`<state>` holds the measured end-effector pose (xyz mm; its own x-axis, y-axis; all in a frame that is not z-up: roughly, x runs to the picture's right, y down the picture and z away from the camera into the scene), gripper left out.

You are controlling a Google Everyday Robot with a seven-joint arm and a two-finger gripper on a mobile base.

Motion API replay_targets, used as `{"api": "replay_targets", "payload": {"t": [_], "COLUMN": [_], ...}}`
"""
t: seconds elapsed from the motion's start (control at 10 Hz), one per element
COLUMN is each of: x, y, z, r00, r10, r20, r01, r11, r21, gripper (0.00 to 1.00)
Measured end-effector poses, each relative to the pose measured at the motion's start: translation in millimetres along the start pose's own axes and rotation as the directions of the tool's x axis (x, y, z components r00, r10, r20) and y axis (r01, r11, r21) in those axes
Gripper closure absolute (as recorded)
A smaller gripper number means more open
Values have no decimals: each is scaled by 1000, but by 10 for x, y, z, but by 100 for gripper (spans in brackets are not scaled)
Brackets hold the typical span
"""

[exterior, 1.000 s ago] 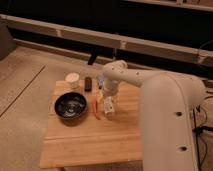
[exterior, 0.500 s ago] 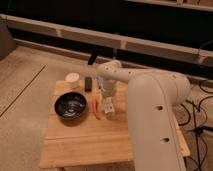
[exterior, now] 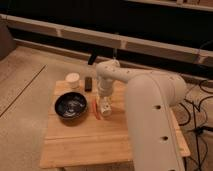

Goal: Place the bottle in the ceramic bowl

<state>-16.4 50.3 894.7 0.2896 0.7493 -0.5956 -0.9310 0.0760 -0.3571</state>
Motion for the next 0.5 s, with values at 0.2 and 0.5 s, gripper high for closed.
{"api": "replay_targets", "payload": {"t": [0.2,0.5], "x": [-181,-91], "y": [77,397], "z": [-536,-1274], "r00": [985,927], "r10": [24,20], "r20": [170,374], "r01": [-16,18], "r11": [999,995], "r21": [-48,-98], "gripper": [100,100]}}
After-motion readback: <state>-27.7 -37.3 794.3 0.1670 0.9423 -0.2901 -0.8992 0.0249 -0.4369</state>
